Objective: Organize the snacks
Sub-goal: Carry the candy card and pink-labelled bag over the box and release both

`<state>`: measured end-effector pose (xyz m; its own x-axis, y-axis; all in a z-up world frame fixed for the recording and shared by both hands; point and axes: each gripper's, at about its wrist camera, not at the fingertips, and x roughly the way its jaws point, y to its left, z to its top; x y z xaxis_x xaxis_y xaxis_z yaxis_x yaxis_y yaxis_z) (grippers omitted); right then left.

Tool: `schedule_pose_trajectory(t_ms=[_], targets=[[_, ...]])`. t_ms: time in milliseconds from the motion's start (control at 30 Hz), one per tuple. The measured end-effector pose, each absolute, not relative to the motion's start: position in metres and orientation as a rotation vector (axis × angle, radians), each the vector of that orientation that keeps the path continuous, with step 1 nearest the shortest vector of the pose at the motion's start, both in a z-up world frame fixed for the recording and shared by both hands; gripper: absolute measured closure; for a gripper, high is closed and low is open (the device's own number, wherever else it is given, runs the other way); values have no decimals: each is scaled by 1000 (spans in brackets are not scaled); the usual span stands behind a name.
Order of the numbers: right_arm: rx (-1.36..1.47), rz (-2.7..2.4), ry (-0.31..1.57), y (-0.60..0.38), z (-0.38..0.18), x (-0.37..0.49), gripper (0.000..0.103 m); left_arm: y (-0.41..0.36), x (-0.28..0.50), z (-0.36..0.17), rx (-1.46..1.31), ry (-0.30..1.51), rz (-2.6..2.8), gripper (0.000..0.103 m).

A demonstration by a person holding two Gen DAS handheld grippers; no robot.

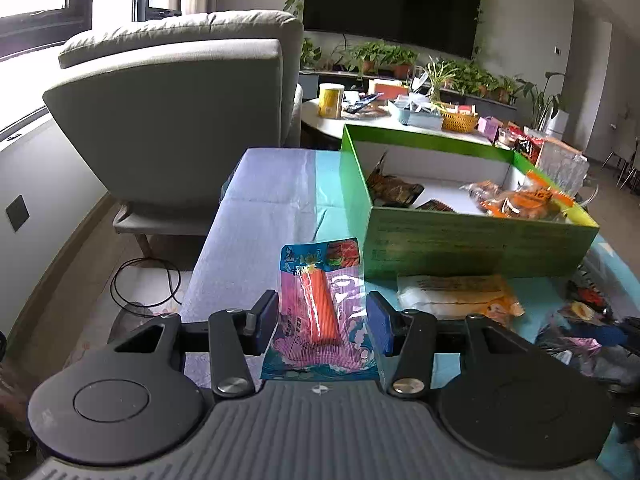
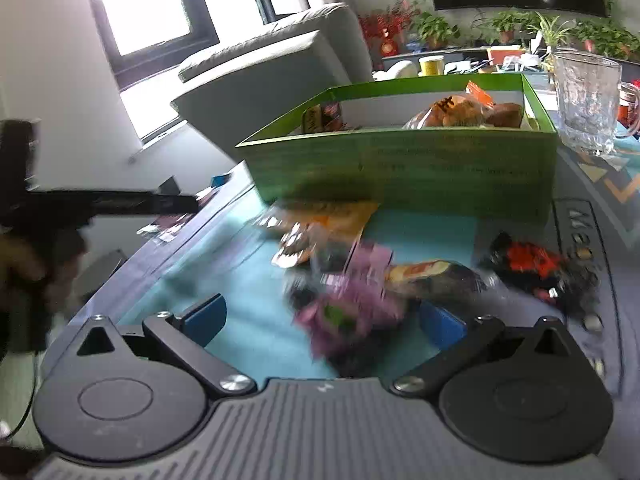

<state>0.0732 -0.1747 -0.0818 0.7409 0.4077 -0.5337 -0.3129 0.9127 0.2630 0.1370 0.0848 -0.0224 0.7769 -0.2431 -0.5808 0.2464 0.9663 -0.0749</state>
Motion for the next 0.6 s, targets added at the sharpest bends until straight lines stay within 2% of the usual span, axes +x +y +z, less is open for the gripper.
schedule_pose_trajectory(t_ms=[100,367,600], targets=[[59,379,623,-169,-79,75,43,87,135,-20,-6,615,-259,58],[70,438,610,-187,-67,53,43,83,132,-12,-22,582,-275,58],[75,448,447,-197,-25,54,43,69,132,15,-12,502,-312,57]])
